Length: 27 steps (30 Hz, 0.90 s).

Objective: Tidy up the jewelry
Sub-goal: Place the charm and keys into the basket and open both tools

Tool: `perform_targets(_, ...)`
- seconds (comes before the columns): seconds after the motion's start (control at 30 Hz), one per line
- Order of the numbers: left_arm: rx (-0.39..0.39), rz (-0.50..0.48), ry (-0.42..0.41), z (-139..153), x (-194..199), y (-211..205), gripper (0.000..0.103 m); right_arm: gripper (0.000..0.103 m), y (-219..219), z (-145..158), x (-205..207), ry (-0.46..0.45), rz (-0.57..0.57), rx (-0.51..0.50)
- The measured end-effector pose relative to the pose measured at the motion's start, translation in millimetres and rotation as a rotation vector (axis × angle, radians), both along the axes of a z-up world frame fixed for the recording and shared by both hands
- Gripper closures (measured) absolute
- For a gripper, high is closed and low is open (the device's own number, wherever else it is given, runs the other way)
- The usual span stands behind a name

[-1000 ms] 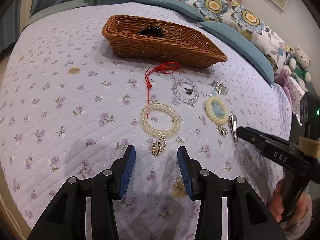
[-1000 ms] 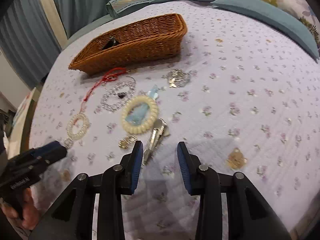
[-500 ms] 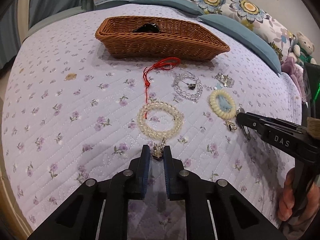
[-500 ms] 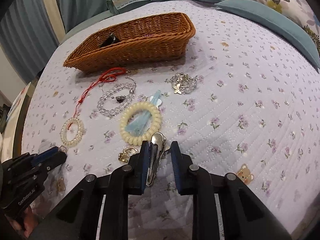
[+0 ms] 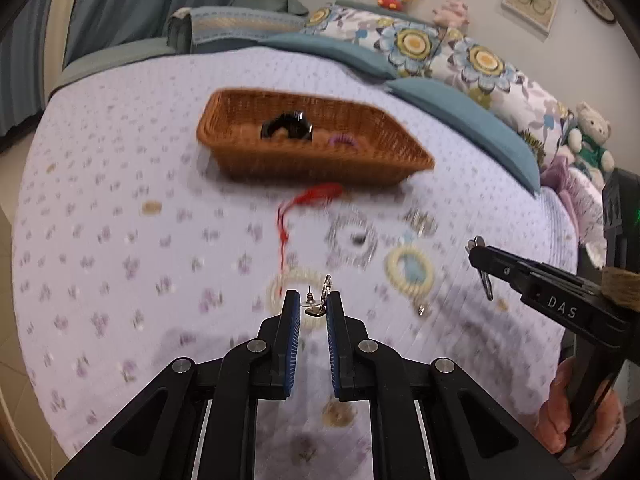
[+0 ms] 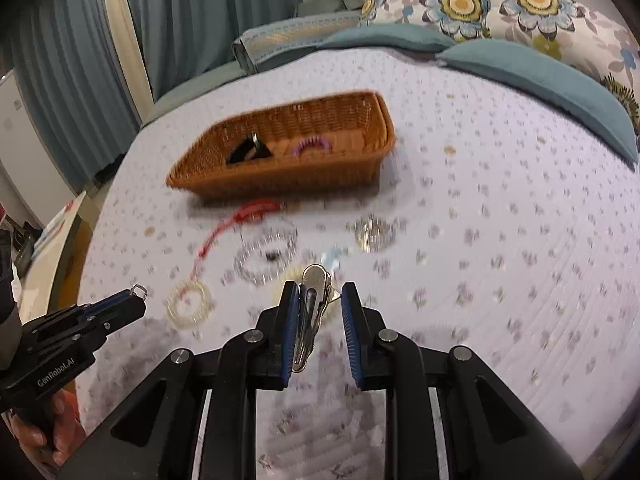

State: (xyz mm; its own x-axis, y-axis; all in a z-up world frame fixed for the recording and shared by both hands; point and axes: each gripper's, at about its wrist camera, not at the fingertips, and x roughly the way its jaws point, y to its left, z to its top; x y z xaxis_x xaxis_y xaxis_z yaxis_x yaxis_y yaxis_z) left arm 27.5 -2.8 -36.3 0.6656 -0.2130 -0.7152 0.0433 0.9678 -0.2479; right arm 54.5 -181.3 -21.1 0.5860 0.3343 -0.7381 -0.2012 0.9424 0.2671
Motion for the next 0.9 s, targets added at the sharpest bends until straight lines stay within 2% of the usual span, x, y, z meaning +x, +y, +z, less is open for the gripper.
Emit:
perform_targets(0.23,-0.013,-0.015,-0.121,57,35,6,0.09,0.078,5,41,49,-0.088,0.01,0.009)
perform_targets(0.4,-0.009,-0.01,-0.146,72,84,10,0.09,0.078,25,53,101,-0.131,0.033,-0.016)
perform_targets(0.53,0.006,0.015,-0.12,66,134,17,0.09,0.078,40,43,148,-0.092,0.048,-0.013)
perform_targets(0.63,-0.001,0.045,-0.07,49,174,32,0.09,0.078,48,22,186,-0.021,0.054,0.014)
perform_targets(0.73,-0.066,0.048,-0.035,28,202,51,0.09,0.078,54,-7,213,0.076,0.072,0.059)
perform_targets(0.9,-0.056,0.061,0.025,-1,227,60,0.09,0.078,55,-38,235,0.15,0.061,0.076)
